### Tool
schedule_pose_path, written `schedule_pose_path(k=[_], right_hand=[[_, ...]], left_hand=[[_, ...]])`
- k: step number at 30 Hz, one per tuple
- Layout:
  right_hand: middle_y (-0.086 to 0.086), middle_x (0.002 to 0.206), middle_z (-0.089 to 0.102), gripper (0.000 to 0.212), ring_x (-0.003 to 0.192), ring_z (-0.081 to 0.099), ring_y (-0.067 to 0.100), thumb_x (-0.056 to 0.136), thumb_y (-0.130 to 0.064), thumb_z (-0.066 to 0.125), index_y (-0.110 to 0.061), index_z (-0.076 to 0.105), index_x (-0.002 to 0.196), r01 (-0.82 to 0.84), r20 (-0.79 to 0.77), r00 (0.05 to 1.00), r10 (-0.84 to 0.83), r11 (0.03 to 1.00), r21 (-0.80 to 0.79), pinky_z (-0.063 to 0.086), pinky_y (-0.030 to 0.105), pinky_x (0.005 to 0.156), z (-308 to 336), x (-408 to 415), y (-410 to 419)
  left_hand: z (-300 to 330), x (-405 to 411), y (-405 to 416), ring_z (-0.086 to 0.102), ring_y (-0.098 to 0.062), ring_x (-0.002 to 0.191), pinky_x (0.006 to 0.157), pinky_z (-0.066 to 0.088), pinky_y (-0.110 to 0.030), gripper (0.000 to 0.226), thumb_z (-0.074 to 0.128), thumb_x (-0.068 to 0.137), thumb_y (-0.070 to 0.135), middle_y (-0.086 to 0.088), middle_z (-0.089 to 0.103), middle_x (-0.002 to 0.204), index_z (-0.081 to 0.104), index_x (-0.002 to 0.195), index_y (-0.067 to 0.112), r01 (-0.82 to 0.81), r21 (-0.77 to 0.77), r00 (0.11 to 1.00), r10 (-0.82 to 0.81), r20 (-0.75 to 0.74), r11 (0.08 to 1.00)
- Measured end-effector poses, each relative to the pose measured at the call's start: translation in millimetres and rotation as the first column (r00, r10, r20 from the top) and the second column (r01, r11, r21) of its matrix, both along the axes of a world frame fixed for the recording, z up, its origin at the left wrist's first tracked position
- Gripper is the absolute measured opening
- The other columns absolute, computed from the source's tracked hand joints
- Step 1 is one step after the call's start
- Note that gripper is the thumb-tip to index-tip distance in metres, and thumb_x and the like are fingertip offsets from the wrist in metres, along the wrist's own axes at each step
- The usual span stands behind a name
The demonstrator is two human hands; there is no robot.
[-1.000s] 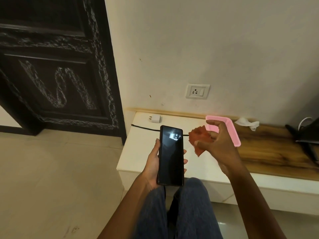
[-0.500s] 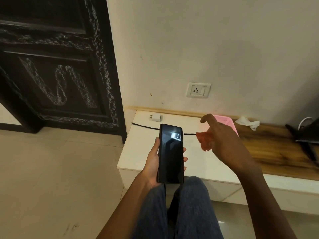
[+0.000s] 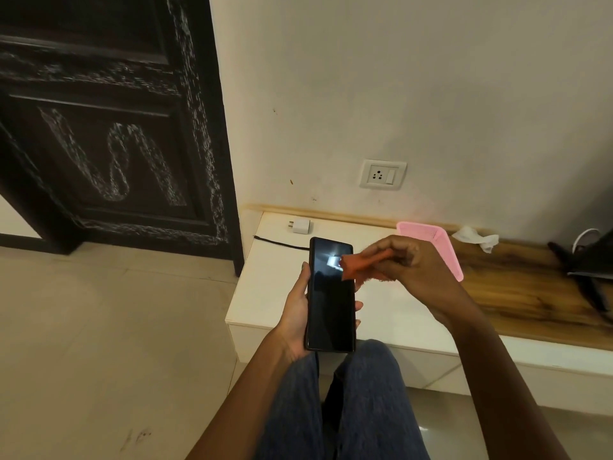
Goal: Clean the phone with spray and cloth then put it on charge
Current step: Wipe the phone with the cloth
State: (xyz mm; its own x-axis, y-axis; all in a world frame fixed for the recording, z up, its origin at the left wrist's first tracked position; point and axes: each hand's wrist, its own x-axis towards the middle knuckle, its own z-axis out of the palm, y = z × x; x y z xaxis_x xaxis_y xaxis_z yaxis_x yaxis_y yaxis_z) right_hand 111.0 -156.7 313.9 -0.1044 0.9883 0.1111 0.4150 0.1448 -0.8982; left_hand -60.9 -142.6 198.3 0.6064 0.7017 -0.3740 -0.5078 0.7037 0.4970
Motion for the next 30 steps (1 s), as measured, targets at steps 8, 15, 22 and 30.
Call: schedule_pose_path(k=[8,15,22,30], right_hand=[[-0.002,0.082,0.066,0.018,0.076,0.063,0.013,0.075,-0.019,0.076,-0.023,0.059,0.078,0.26,0.037,0.965,-0.259,0.965,-0.025,0.051,0.017,0.063,-3.2,-0.8,3.0],[-0.006,0.089,0.067,0.016,0.083,0.064,0.016,0.077,-0.024,0.072,-0.028,0.06,0.087,0.393,-0.373,0.821,-0.433,0.901,-0.182,0.052,0.02,0.067,-27.7,-10.7,2.4],[0.008,0.089,0.064,0.015,0.087,0.051,0.015,0.078,-0.015,0.072,-0.006,0.061,0.082,0.535,0.142,0.722,-0.677,0.678,0.504,0.033,0.011,0.07,-47.2,-28.0,14.9],[0.017,0.087,0.068,0.015,0.075,0.064,0.029,0.08,0.005,0.063,0.003,0.066,0.095,0.264,0.253,0.861,-0.441,0.813,0.519,0.052,0.028,0.069,-66.9,-28.1,14.0]], left_hand=[[-1.3,0.0,0.4,0.069,-0.029,0.092,0.078,0.056,-0.041,0.077,0.048,0.069,0.072,-0.018,0.067,0.116,0.072,0.111,0.012,-0.027,-0.003,0.999,0.027,0.017,1.0],[4.1,1.0,-3.0,0.069,-0.027,0.085,0.075,0.057,-0.038,0.075,0.038,0.079,0.071,-0.015,0.07,0.104,0.073,0.107,0.011,-0.026,-0.011,0.995,0.027,0.095,1.0],[13.2,3.0,-7.5,0.065,-0.027,0.088,0.077,0.053,-0.039,0.078,0.035,0.085,0.071,-0.014,0.067,0.11,0.059,0.127,0.01,-0.026,-0.009,0.997,0.027,0.073,1.0],[20.1,1.4,-8.6,0.065,-0.027,0.092,0.079,0.052,-0.041,0.082,0.031,0.086,0.072,-0.016,0.063,0.116,0.048,0.137,0.011,-0.004,0.014,0.999,0.003,0.036,1.0]])
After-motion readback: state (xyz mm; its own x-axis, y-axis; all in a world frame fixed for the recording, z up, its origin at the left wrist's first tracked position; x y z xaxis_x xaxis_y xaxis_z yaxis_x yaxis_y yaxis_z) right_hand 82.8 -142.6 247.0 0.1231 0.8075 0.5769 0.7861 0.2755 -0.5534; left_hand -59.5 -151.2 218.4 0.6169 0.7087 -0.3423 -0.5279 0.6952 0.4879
